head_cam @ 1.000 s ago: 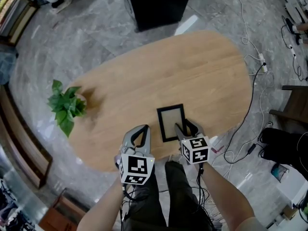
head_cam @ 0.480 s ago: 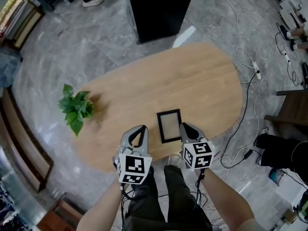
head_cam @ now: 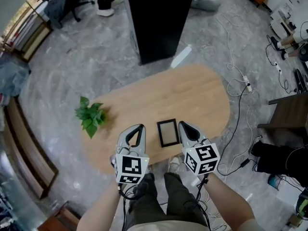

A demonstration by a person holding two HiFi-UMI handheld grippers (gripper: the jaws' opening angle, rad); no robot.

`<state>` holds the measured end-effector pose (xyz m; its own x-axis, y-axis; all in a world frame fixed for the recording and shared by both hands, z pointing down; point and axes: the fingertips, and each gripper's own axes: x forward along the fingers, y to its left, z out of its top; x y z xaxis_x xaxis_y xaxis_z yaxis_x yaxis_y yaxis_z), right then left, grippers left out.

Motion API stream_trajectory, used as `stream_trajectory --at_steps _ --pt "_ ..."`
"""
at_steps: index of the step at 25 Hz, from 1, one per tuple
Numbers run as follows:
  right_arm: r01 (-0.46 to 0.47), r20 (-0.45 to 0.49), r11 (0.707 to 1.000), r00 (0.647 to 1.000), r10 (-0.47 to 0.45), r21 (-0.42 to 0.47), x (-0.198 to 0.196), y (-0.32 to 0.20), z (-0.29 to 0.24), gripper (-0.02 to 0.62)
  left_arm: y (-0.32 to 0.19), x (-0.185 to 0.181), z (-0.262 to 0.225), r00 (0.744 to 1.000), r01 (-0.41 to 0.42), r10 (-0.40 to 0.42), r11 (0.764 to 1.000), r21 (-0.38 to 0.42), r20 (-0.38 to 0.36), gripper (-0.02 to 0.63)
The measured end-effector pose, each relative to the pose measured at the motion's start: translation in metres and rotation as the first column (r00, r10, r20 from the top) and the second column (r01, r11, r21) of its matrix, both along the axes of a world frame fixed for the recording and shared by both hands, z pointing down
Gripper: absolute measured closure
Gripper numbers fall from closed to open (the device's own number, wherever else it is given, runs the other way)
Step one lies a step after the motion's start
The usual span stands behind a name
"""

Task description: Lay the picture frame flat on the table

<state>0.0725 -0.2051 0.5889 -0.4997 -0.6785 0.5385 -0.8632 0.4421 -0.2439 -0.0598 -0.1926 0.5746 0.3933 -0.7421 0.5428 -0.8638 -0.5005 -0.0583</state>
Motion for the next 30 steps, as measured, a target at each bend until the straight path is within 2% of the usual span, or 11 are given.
stream_trajectory --at_steps 6,14,20,24,27,30 --pt "0.028 0.009 0.990 1.000 -0.030 0.138 -0.006 0.000 -0.099 0.594 -0.001 -0.008 -0.079 1.000 -0.001 0.002 0.995 0.103 -0.008 0.586" --pt "0.044 0.021 0.947 0.998 -0.053 0.317 -0.015 0.015 -0.219 0.594 0.015 -0.023 -0.175 1.000 0.006 -0.002 0.970 0.243 -0.016 0.586" --pt "0.044 0.043 0.902 0.997 -0.069 0.429 -0.021 0.034 -0.303 0.594 0.031 -0.028 -0.248 1.000 -0.004 0.015 0.936 0.353 -0.027 0.586" --pt "0.051 0.047 0.864 0.995 -0.086 0.502 -0.025 0.052 -0.352 0.594 0.047 -0.034 -0.306 0.998 0.016 0.016 0.883 0.470 -0.064 0.586" --pt "0.067 0.037 0.831 0.994 -0.105 0.552 -0.030 0.067 -0.384 0.594 0.062 -0.041 -0.336 0.997 0.042 -0.001 0.867 0.497 -0.083 0.586" --pt "0.077 0.049 0.816 0.991 -0.127 0.572 -0.033 0.082 -0.407 0.594 0.076 -0.046 -0.355 1.000 0.009 0.008 0.854 0.521 -0.030 0.586"
